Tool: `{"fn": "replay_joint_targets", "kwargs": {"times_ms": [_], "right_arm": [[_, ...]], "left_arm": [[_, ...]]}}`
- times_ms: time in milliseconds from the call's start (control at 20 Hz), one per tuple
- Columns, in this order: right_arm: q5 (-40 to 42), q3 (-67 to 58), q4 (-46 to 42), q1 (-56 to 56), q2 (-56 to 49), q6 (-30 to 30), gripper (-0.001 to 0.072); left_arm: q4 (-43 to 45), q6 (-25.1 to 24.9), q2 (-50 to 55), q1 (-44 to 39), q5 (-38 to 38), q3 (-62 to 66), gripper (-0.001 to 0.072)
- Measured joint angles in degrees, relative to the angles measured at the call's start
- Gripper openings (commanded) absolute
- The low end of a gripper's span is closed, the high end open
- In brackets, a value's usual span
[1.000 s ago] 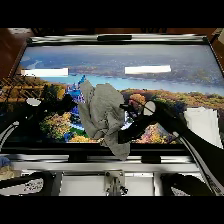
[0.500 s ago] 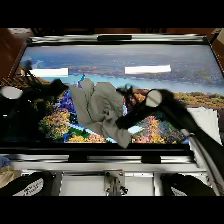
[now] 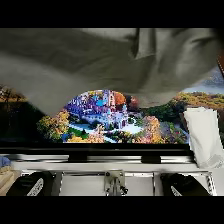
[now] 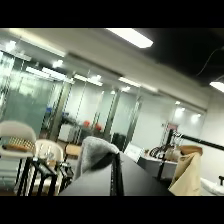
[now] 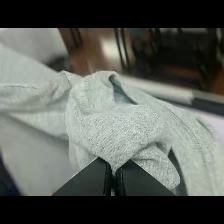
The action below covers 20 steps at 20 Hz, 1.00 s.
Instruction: Fold the shirts.
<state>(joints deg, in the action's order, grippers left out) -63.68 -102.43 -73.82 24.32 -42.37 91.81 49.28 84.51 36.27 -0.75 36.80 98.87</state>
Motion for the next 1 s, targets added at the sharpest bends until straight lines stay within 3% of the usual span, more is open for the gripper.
{"fn": "replay_joint_targets", "kwargs": {"times_ms": [200,400,550,750,1000], "right_arm": [[-5.62,-2.01,-3.13,-0.15,2.43,3.23,0.0087],[-20.74,-1.64,-15.39,-0.17,1.07,5.64,0.0087],[-25.75,2.91,-23.85,-0.17,-2.89,5.49,0.0087],[-17.59,13.97,-30.23,-0.22,-13.0,6.78,0.0086],[3.37,20.5,-34.03,-3.08,-33.2,17.16,0.0087]], "left_arm": [[6.86,4.04,-2.43,0.0,8.0,2.34,0.0034],[19.04,7.74,-2.32,0.0,20.72,-2.45,0.0036],[24.3,8.7,-1.16,0.0,24.35,-12.0,0.0036],[27.41,9.25,5.6,0.0,17.29,-25.14,0.0036],[26.08,9.7,23.41,0.02,3.82,-30.36,0.0038]]}}
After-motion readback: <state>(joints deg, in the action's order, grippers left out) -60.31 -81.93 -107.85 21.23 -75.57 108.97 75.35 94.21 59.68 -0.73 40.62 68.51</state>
